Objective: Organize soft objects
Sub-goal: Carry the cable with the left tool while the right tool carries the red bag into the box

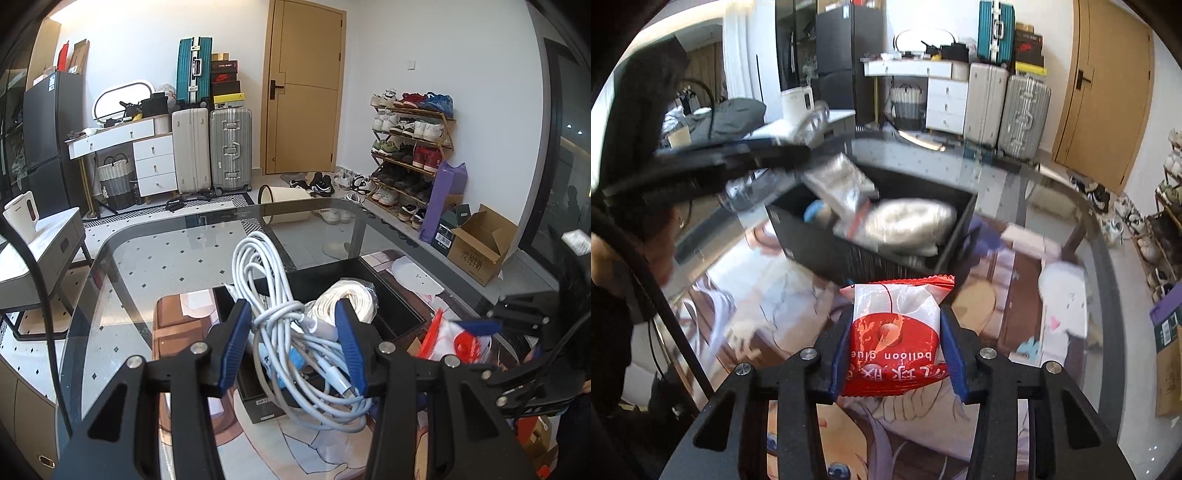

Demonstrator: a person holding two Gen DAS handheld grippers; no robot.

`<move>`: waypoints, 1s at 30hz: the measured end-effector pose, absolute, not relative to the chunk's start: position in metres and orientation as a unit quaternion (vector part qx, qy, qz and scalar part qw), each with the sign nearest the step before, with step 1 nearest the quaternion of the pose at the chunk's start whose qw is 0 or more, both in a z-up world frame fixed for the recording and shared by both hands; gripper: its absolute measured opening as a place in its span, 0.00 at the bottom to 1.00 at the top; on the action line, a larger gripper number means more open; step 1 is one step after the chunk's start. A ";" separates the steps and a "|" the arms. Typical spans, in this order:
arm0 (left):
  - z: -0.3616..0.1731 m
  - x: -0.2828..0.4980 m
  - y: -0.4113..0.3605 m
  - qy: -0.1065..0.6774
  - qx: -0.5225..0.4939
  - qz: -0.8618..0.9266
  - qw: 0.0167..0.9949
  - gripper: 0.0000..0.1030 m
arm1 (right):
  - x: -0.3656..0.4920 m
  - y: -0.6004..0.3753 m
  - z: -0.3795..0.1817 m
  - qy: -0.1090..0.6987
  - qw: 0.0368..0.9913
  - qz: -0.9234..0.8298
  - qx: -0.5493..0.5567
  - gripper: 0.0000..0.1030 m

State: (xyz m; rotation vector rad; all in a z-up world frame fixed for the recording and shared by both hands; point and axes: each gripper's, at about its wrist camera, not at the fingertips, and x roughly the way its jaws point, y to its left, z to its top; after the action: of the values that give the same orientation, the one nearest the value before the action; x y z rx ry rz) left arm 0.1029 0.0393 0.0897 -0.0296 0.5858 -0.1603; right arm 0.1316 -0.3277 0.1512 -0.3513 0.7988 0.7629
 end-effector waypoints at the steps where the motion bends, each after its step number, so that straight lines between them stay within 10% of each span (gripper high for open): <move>1: 0.090 0.103 0.039 0.288 -0.014 -0.079 0.954 0.45 | 0.133 -0.326 0.155 0.372 0.840 0.359 -0.166 0.43; 30: 0.057 0.156 0.033 0.320 0.027 -0.103 0.942 0.45 | 0.211 -0.266 0.143 0.362 0.842 0.371 -0.149 0.43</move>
State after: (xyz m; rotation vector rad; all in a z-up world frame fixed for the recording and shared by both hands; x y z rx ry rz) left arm 0.1555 0.0328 0.0570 0.0560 0.6519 -0.2095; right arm 0.2114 -0.2658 0.1429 -0.3139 0.7637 0.7836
